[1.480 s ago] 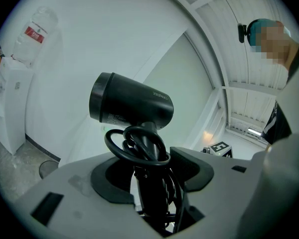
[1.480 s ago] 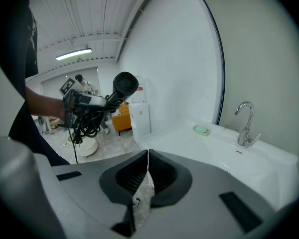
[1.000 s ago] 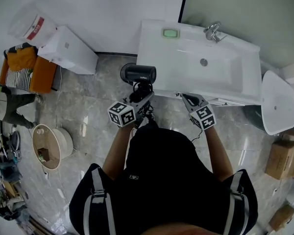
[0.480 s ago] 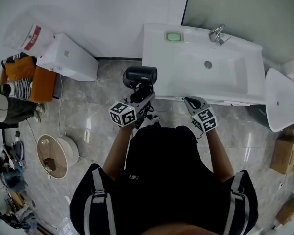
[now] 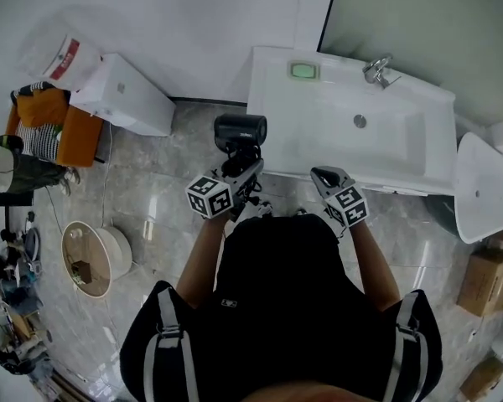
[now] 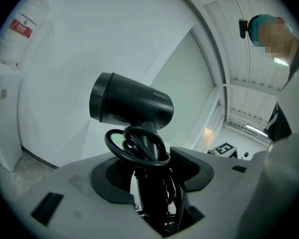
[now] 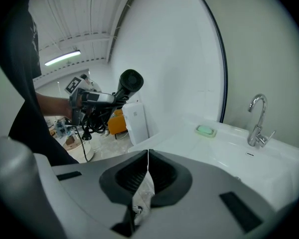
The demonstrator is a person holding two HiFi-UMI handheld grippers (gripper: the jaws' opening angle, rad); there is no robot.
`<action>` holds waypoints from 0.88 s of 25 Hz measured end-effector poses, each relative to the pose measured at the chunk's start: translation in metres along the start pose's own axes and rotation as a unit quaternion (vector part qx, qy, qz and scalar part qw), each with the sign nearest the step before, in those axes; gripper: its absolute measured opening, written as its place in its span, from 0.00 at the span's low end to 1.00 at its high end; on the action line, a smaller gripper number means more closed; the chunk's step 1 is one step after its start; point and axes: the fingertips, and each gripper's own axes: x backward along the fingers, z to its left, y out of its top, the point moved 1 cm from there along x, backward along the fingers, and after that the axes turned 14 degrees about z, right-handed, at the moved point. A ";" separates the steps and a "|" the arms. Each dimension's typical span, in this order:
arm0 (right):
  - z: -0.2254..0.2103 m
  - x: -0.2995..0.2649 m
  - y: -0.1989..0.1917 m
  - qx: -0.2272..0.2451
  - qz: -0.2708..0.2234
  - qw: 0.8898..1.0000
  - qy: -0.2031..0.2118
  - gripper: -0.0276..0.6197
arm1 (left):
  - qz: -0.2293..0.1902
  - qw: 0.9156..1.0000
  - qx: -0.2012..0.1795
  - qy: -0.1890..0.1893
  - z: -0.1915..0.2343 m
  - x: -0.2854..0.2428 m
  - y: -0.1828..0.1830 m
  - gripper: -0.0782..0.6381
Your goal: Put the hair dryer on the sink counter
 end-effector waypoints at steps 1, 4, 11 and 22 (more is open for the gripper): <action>0.000 0.001 0.001 0.007 0.002 1.000 0.006 0.14 | -0.003 1.000 0.002 0.004 -0.003 -0.002 0.001 0.42; -0.004 0.002 0.003 0.027 0.003 0.999 0.023 0.14 | -0.015 1.000 0.009 0.014 -0.009 -0.010 0.006 0.42; -0.015 0.008 -0.018 0.049 0.019 0.997 0.057 0.14 | -0.025 0.999 0.020 0.039 -0.024 -0.026 0.003 0.42; -0.026 0.018 -0.051 0.071 0.038 0.992 0.093 0.14 | -0.026 0.996 0.041 0.073 -0.040 -0.047 -0.019 0.42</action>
